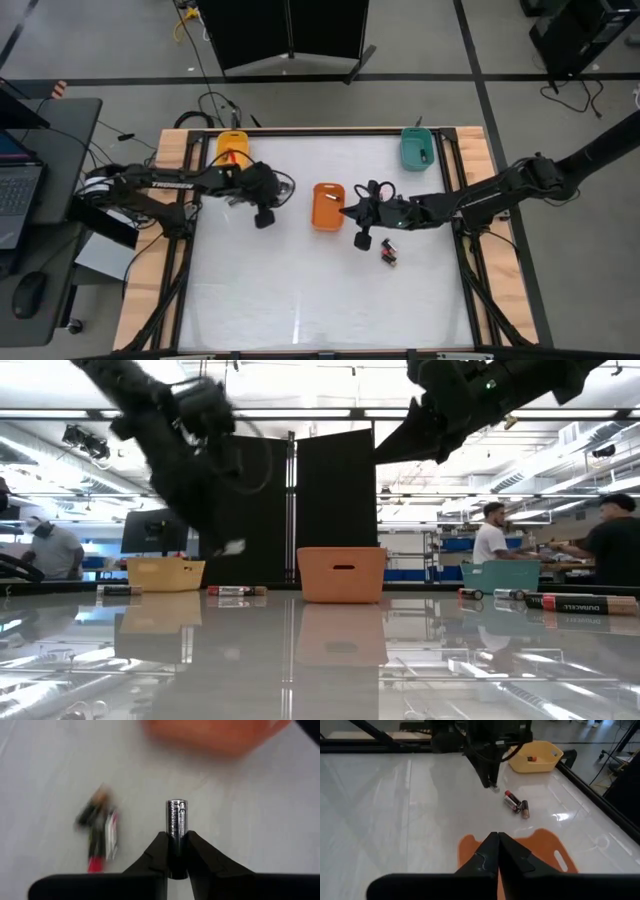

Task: Sort batteries
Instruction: Put the silver battery into the orange bin

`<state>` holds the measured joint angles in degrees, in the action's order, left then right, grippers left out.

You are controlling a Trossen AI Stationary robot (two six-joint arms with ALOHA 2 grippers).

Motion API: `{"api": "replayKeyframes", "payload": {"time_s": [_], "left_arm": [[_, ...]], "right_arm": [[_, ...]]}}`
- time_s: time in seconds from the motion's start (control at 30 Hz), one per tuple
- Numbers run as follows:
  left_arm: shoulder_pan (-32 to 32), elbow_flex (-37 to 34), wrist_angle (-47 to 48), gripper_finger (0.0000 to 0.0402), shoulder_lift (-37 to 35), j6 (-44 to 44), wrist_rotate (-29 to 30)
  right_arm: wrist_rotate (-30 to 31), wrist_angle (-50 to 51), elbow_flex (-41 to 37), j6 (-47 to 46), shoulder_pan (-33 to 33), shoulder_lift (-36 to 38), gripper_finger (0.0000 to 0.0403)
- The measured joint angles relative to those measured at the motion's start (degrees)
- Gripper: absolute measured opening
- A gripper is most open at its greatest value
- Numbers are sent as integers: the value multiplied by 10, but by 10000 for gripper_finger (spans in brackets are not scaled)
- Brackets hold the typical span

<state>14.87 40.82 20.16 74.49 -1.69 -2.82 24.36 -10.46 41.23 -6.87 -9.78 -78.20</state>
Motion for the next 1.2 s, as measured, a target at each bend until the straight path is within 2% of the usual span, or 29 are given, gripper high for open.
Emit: {"api": "replayKeyframes", "payload": {"time_s": [0.13, 0.33, 0.6, 0.9, 1.2], "left_arm": [[0, 69, -6, 49, 28, -39, -26], [-6, 177, -17, 49, 124, -95, -72], [-34, 296, 8, 49, 267, -139, -95], [-38, 317, 22, 49, 337, -148, -89], [-38, 318, 4, 49, 348, -155, -83]], "right_arm": [[38, 55, 0, -1, -10, 42, 10], [87, 150, 0, -31, -21, 99, 12], [92, 196, 0, -41, -21, 109, 12], [92, 212, 0, -65, -22, 108, 11], [92, 213, 0, -67, -17, 108, 11]]}}
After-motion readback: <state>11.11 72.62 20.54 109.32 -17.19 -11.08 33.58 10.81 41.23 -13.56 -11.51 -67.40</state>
